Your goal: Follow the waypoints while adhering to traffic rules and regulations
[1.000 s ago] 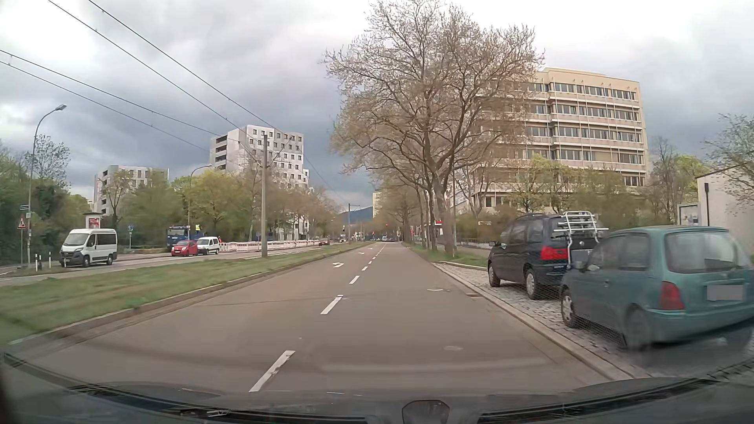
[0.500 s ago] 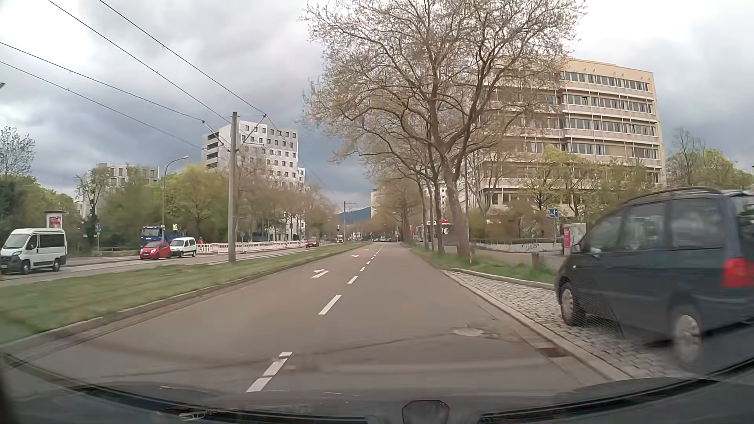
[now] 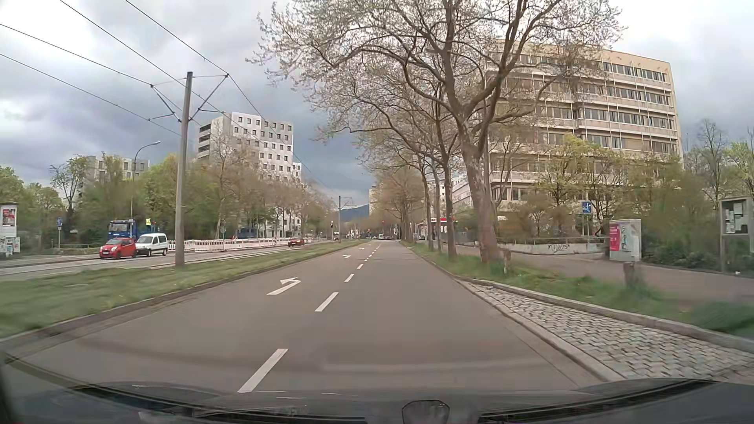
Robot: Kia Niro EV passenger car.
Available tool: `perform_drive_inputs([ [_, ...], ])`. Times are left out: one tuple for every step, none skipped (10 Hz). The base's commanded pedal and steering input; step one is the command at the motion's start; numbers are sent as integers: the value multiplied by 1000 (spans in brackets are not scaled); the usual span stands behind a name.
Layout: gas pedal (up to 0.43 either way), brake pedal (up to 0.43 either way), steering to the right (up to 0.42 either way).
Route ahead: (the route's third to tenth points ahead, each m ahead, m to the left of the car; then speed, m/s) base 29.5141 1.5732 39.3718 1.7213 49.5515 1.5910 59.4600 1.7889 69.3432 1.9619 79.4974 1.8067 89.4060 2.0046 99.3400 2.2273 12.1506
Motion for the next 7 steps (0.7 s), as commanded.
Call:
perform_drive_inputs([
  [177,0,4],
  [169,0,3],
  [157,0,4],
  [150,0,3],
  [150,0,3],
  [138,0,3],
  [138,0,3],
])
